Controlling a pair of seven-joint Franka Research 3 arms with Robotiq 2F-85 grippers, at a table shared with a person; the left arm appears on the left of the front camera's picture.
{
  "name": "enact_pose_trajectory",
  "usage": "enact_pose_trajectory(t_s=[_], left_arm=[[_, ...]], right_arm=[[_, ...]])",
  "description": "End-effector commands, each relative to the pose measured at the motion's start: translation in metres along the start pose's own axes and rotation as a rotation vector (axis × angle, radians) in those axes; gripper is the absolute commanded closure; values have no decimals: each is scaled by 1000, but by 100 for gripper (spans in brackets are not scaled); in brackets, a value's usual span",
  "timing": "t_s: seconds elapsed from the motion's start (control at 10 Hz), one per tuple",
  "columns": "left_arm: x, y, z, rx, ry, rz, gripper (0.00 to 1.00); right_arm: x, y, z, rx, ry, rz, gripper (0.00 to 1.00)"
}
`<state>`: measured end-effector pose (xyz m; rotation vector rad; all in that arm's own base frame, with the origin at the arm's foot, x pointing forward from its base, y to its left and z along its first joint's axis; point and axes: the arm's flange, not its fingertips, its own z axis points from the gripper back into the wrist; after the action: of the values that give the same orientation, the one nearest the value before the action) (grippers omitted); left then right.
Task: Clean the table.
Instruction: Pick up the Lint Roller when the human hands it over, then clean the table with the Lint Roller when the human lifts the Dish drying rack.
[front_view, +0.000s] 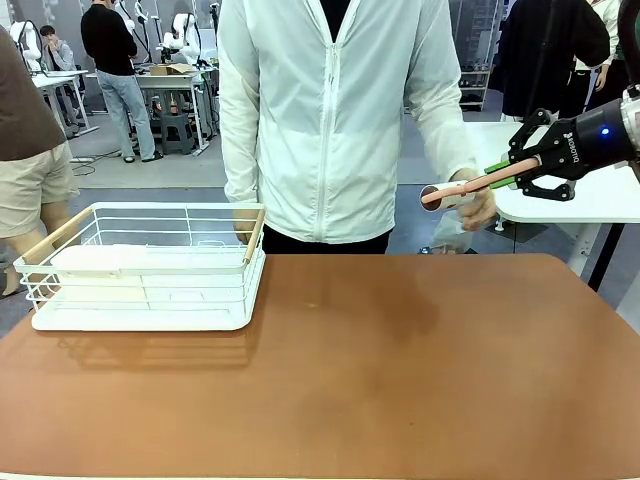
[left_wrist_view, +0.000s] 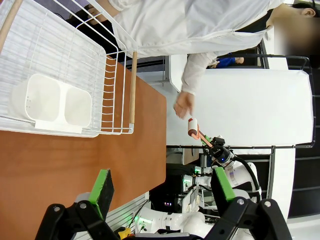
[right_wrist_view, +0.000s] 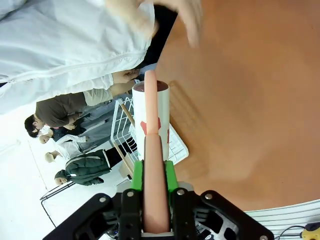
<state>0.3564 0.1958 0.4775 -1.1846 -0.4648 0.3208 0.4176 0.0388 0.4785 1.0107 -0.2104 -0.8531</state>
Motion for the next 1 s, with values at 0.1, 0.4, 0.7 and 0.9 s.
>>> enact_pose_trajectory(t_s=[0.1, 0.4, 0.7, 0.9], left_arm=[[0, -1, 2, -23, 1, -7, 0], [0, -1, 2, -23, 1, -7, 0], [0, -1, 2, -23, 1, -7, 0], [0, -1, 2, -23, 1, -7, 0]], right_arm=[[-1, 1, 0, 1, 1, 2, 90], [-1, 1, 0, 1, 1, 2, 90], [-1, 1, 0, 1, 1, 2, 90], [-1, 1, 0, 1, 1, 2, 90]])
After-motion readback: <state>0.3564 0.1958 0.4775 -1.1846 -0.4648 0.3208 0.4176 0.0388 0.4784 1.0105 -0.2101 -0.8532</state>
